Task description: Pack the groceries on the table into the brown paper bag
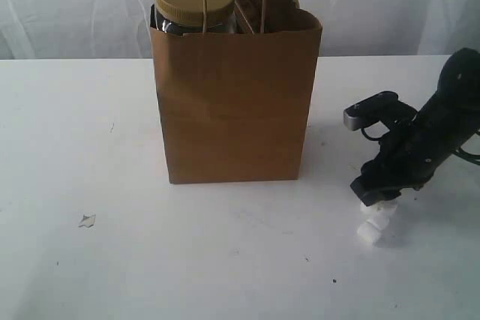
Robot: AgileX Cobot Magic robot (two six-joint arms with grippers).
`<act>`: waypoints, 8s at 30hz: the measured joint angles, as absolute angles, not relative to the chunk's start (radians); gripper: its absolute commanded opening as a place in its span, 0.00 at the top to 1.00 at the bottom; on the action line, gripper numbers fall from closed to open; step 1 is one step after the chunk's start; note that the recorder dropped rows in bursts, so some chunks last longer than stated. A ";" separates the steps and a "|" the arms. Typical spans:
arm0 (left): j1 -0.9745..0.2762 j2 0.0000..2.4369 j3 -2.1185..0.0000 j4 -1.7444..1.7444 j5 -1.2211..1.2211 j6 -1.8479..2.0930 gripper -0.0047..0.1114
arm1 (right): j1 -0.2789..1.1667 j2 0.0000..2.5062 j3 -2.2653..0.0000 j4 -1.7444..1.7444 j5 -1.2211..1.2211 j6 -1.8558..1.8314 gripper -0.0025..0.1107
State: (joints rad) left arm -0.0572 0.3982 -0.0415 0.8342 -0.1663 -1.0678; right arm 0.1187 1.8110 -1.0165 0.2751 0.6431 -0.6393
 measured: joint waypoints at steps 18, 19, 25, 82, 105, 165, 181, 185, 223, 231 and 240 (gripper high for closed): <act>-0.057 0.398 -0.041 0.834 -0.166 -1.068 0.96 | 0.120 1.838 -1.016 0.278 0.643 -0.639 0.82; -0.057 0.398 -0.041 0.834 -0.166 -1.068 0.96 | 0.120 1.838 -1.016 0.278 0.643 -0.639 0.84; -0.057 0.398 -0.041 0.834 -0.166 -1.068 0.96 | 0.120 1.816 -1.040 0.278 0.663 -0.631 0.92; -0.057 0.398 -0.041 0.834 -0.166 -1.068 0.96 | 0.047 1.998 -1.812 1.313 1.218 -1.248 0.75; -0.057 0.398 -0.041 0.834 -0.166 -1.068 0.96 | -0.155 1.897 -1.842 0.411 1.186 -0.669 0.61; -0.057 0.398 -0.041 0.834 -0.166 -1.068 0.96 | 0.039 1.939 -1.176 0.264 0.955 -0.446 0.58; -0.057 0.398 -0.041 0.834 -0.166 -1.068 0.96 | 0.039 1.939 -1.199 0.264 1.032 -0.446 0.98; -0.057 0.398 -0.041 0.834 -0.166 -1.068 0.96 | 0.039 1.921 -1.222 0.264 1.038 -0.446 0.98; -0.057 0.398 -0.041 0.834 -0.166 -1.068 0.96 | -0.029 1.744 -1.776 0.508 1.216 -0.454 0.98; -0.057 0.398 -0.041 0.834 -0.166 -1.068 0.96 | -0.029 1.779 -1.932 0.752 1.214 -0.579 0.98; -0.057 0.398 -0.041 0.834 -0.166 -1.068 0.96 | -0.027 1.935 -1.978 1.093 1.220 -0.866 0.98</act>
State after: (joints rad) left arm -0.0572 0.3982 -0.0415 0.8342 -0.1663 -1.0678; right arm -0.0270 1.9345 -1.9779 1.0934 1.2201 -0.8660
